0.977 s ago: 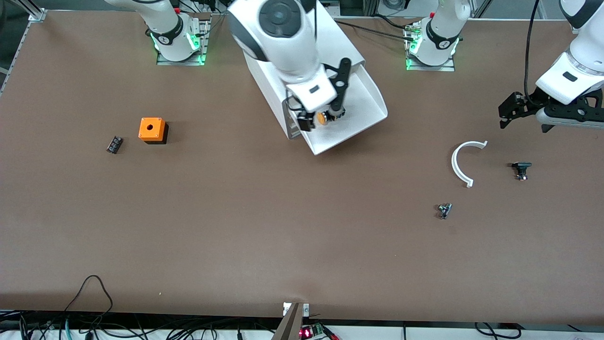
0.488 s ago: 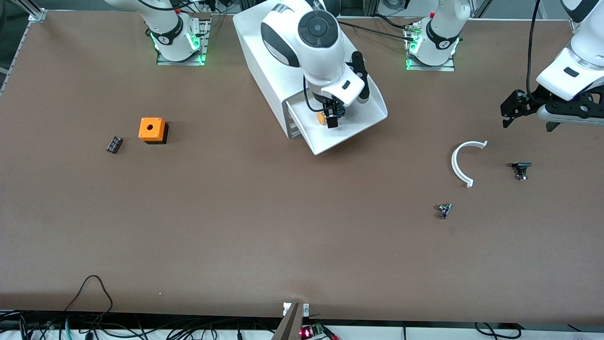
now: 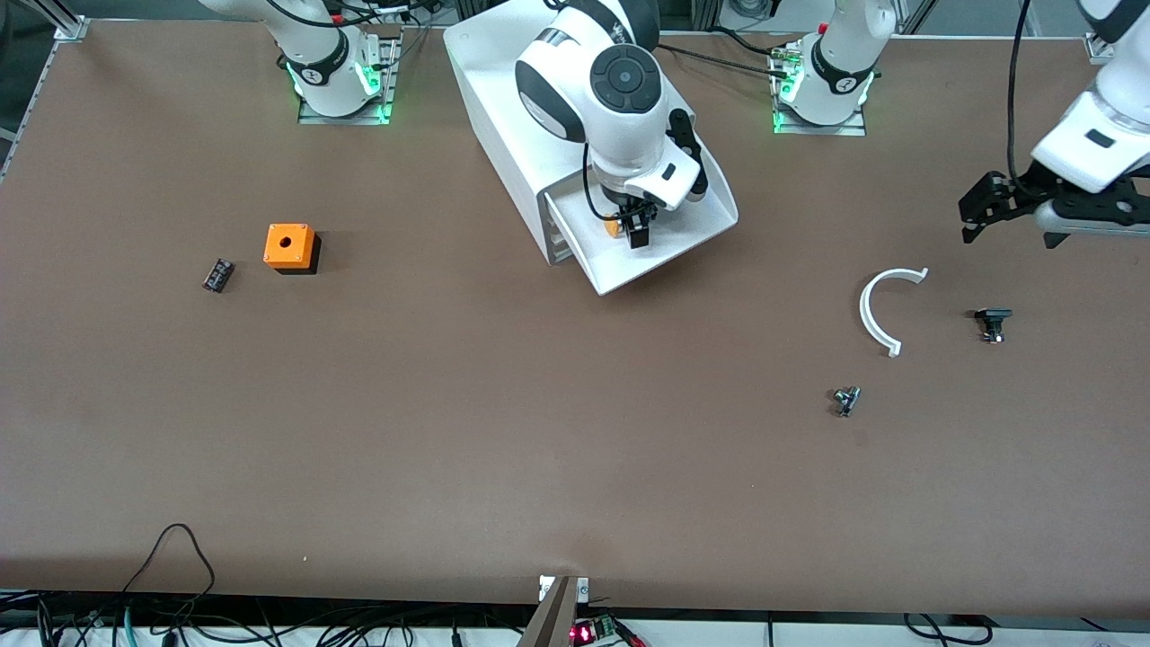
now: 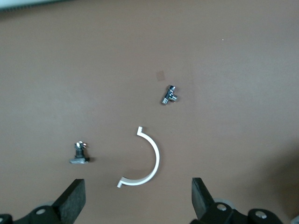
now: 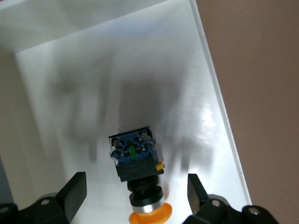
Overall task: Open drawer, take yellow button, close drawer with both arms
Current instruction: 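Close the right gripper on the yellow-capped button's blue body, then lift the button out with the right gripper while the left gripper reaches the drawer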
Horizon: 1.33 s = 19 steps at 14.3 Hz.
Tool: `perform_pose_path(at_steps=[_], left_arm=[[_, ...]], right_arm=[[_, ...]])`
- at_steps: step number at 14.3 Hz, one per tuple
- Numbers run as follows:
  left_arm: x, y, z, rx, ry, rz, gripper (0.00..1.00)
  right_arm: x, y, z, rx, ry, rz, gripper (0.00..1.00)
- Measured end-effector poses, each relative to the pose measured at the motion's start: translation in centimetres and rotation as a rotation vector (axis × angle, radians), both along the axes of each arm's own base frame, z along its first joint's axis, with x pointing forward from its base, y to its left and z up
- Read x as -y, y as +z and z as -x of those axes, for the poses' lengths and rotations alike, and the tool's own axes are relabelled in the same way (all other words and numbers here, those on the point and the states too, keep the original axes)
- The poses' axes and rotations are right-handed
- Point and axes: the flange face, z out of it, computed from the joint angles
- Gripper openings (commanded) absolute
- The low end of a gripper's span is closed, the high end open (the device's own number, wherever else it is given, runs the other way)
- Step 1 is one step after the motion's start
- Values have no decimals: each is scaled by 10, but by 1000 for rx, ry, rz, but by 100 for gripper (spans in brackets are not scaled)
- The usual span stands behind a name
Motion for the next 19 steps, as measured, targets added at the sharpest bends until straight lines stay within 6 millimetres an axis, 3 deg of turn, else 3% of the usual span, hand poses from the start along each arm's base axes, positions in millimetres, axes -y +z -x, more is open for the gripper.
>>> perform_pose_path(at_steps=[2,8,13,15,19], left_arm=[[-11,0,1,-6,30,23,100],[-5,2,1,-6,37,29,100],[-3,3,1,-3,36,30,100],[-2,4,0,-1,35,31,100],[26,1,-2,1,79,53,100]], right_arm=[[-3,-3,4,5,8,8,63],[-3,-9,2,15,62,14,33],[-4,-2,0,30,64,1,24],[-1,17,-7,61,51,-21,22],[32,90,-32,124,-118,-82,22]])
